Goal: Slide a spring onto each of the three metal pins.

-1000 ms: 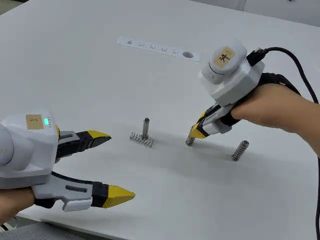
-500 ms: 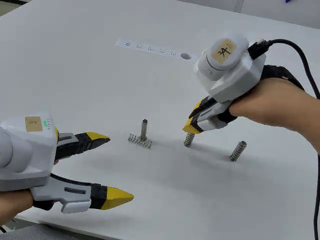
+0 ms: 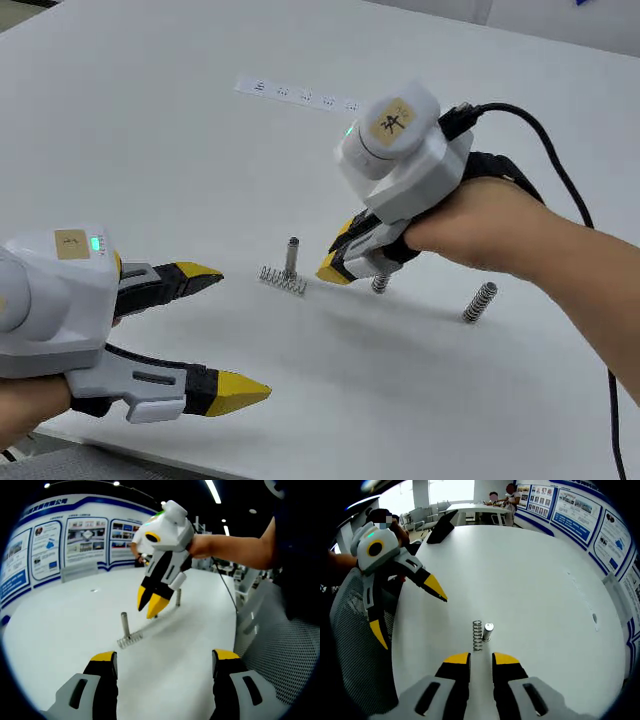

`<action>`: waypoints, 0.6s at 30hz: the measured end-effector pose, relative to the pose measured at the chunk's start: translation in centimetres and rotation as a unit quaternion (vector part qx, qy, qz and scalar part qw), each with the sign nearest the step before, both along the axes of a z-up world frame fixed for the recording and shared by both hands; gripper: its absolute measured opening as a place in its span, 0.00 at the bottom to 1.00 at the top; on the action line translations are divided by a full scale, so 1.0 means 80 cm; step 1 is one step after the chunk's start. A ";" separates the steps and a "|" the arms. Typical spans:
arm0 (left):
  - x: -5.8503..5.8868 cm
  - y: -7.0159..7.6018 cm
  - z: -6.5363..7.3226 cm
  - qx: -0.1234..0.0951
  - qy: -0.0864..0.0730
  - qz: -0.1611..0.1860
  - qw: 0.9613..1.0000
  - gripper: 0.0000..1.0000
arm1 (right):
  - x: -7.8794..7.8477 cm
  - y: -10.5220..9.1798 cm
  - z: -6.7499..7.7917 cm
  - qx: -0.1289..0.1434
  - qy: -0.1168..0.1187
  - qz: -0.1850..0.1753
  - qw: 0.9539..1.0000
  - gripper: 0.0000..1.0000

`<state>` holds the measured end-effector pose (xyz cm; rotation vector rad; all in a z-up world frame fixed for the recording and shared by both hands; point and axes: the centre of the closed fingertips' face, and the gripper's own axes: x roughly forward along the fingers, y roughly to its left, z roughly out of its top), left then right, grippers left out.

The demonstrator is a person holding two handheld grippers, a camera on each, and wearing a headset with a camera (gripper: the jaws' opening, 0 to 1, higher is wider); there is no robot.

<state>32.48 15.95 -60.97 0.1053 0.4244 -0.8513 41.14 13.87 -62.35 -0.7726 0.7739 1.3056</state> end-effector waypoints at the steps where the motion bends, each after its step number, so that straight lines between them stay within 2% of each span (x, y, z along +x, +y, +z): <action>1: 0.000 0.000 0.000 0.000 0.000 0.000 1.000 0.79 | -0.001 0.002 -0.003 -0.001 0.002 0.000 1.000 0.18; 8: 0.000 0.001 0.001 -0.001 0.000 0.001 1.000 0.79 | -0.007 0.011 -0.025 -0.003 0.016 -0.003 1.000 0.18; 18: 0.000 0.001 0.001 -0.003 -0.001 0.002 1.000 0.79 | -0.005 0.016 -0.043 -0.005 0.023 -0.010 1.000 0.16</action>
